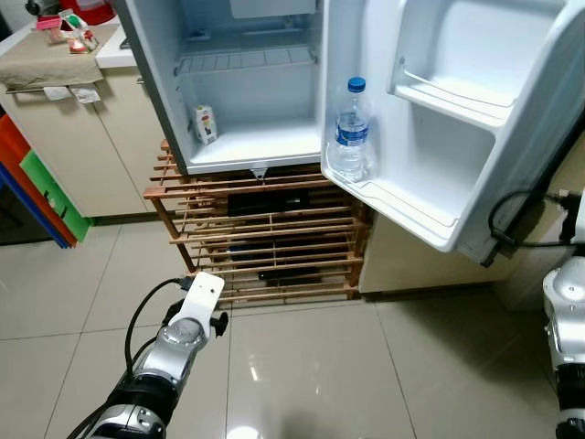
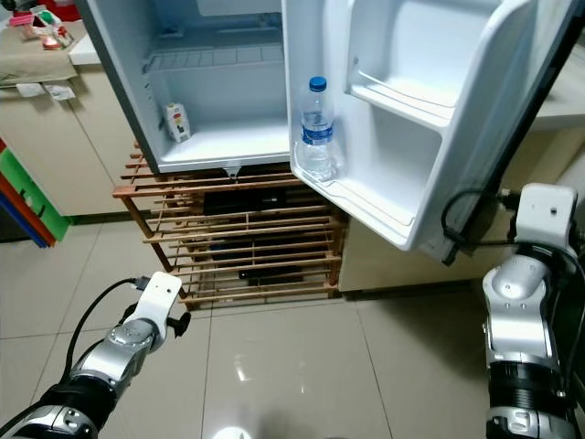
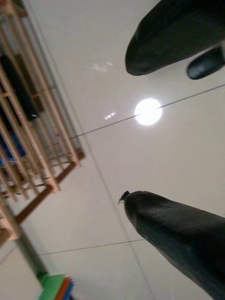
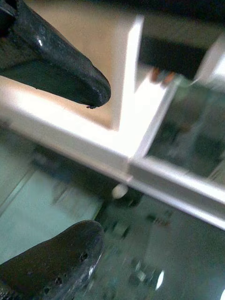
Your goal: Restocking fridge
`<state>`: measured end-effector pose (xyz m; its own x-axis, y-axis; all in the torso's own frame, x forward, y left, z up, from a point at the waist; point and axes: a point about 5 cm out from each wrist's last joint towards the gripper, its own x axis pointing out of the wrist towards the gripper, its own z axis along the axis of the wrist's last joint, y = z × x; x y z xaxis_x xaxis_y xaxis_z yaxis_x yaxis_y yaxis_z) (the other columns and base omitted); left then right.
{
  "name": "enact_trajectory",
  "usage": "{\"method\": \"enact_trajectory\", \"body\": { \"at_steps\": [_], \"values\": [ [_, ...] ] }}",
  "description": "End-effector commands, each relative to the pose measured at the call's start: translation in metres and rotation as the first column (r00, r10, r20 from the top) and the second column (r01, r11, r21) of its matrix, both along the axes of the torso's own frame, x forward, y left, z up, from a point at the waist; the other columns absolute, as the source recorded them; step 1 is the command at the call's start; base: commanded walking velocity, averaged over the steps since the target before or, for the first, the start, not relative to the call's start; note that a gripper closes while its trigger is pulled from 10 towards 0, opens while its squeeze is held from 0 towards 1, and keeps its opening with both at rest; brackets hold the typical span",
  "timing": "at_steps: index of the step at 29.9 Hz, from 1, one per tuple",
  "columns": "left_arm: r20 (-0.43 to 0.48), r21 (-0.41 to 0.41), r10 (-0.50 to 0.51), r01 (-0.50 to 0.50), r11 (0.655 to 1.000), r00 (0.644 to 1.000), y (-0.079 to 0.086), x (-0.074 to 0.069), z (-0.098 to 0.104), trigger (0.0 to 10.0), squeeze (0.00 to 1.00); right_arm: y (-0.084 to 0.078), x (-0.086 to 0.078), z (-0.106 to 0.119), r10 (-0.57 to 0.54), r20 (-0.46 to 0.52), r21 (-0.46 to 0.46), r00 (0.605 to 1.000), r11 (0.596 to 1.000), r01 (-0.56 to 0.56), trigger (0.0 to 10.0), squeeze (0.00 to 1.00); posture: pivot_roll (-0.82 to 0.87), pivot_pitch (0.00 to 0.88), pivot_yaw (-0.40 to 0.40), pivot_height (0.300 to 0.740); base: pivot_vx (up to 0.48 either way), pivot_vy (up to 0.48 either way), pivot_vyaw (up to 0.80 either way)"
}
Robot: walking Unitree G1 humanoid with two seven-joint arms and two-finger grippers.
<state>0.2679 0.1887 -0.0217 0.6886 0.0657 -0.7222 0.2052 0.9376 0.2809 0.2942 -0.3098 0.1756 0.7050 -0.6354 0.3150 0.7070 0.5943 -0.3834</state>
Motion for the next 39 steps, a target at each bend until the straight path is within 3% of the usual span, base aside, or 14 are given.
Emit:
{"method": "enact_trajectory", "body": {
  "at_steps": [1, 6, 12, 14, 16, 17, 19, 26, 28, 30, 31, 32, 34, 39],
  "values": [
    [0.004, 0.025, -0.023, 0.023, 0.999, 1.000, 0.002, 0.005, 0.003, 10.0, 0.00, 0.009, 0.007, 0.008, 0.078, 0.044, 0.049, 0.996, 0.996, -0.080, 10.0, 0.11, -0.19, 0.000, 0.072, 0.740, 0.000, 0.000, 0.00],
    [-0.037, 0.063, -0.045, 0.047, 0.997, 0.998, 0.006, -0.001, -0.005, 10.0, 0.00, 0.032, 0.018, 0.011, 0.270, 0.098, 0.187, 0.958, 0.940, -0.284, 10.0, 0.08, -0.21, 0.000, 0.082, 0.740, 0.000, 0.000, 0.00],
    [-0.105, 0.078, -0.062, 0.070, 0.994, 0.993, 0.012, -0.014, -0.016, 10.0, 0.00, 0.072, 0.017, 0.016, 0.534, 0.167, 0.301, 0.829, 0.773, -0.559, 10.0, 0.08, -0.22, 0.000, 0.085, 0.740, 0.000, 0.000, 0.00],
    [-0.139, 0.076, -0.075, 0.086, 0.993, 0.987, 0.014, -0.022, -0.023, 10.0, 0.00, 0.101, 0.011, 0.016, 0.701, 0.185, 0.357, 0.689, 0.605, -0.712, 10.0, 0.09, -0.22, 0.000, 0.084, 0.740, 0.000, 0.000, 0.00],
    [-0.151, 0.076, -0.079, 0.091, 0.993, 0.985, 0.015, -0.025, -0.025, 10.0, 0.00, 0.113, 0.007, 0.016, 0.761, 0.195, 0.381, 0.618, 0.522, -0.763, 10.0, 0.09, -0.22, 0.000, 0.084, 0.740, 0.000, 0.000, 0.00],
    [-0.200, 0.064, -0.099, 0.114, 0.991, 0.975, 0.014, -0.036, -0.034, 10.0, 0.00, 0.150, -0.016, 0.014, 0.914, 0.204, 0.465, 0.351, 0.225, -0.856, 10.0, 0.09, -0.22, 0.000, 0.084, 0.740, 0.000, 0.000, 0.00],
    [-0.232, 0.056, -0.116, 0.133, 0.990, 0.966, 0.011, -0.045, -0.040, 10.0, 0.00, 0.162, -0.030, 0.012, 0.949, 0.222, 0.501, 0.223, 0.085, -0.861, 10.0, 0.08, -0.23, 0.000, 0.085, 0.740, 0.000, 0.000, 0.00],
    [-0.233, 0.053, -0.127, 0.143, 0.988, 0.964, 0.006, -0.048, -0.043, 10.0, 0.00, 0.130, -0.014, 0.004, 0.877, 0.206, 0.519, 0.433, 0.278, -0.808, 10.0, 0.09, -0.22, 0.000, 0.083, 0.740, 0.000, 0.000, 0.00],
    [-0.210, 0.051, -0.132, 0.146, 0.988, 0.969, 0.003, -0.044, -0.041, 10.0, 0.00, 0.114, -0.010, 0.002, 0.815, 0.157, 0.516, 0.558, 0.415, -0.750, 10.0, 0.08, -0.22, 0.000, 0.082, 0.740, 0.000, 0.000, 0.00],
    [-0.206, 0.052, -0.136, 0.149, 0.987, 0.969, 0.003, -0.043, -0.041, 10.0, 0.00, 0.110, -0.009, 0.000, 0.796, 0.137, 0.514, 0.590, 0.452, -0.729, 10.0, 0.08, -0.22, 0.000, 0.082, 0.740, 0.000, 0.000, 0.00],
    [-0.187, 0.049, -0.147, 0.159, 0.986, 0.971, -0.001, -0.041, -0.040, 10.0, 0.00, 0.099, -0.006, -0.008, 0.719, 0.076, 0.493, 0.691, 0.576, -0.653, 10.0, 0.07, -0.21, 0.000, 0.079, 0.740, 0.000, 0.000, 0.00],
    [-0.187, 0.049, -0.147, 0.159, 0.986, 0.971, -0.001, -0.041, -0.040, 10.0, 0.00, 0.099, -0.006, -0.008, 0.719, 0.076, 0.493, 0.691, 0.576, -0.653, 10.0, 0.07, -0.21, 0.000, 0.079, 0.740, 0.000, 0.000, 0.00],
    [-0.132, 0.016, -0.134, 0.137, 0.990, 0.982, -0.008, -0.032, -0.035, 10.0, 0.00, 0.087, -0.006, -0.019, 0.607, 0.021, 0.439, 0.795, 0.709, -0.552, 10.0, 0.07, -0.20, 0.000, 0.076, 0.740, 0.000, 0.000, 0.00],
    [0.128, -0.194, -0.003, 0.028, 0.981, 0.992, -0.012, 0.001, -0.007, 10.0, 0.00, 0.089, -0.008, -0.030, 0.547, 0.002, 0.383, 0.837, 0.773, -0.506, 10.0, 0.07, -0.19, 0.000, 0.063, 0.740, 0.000, 0.000, 0.00]
  ]
}}
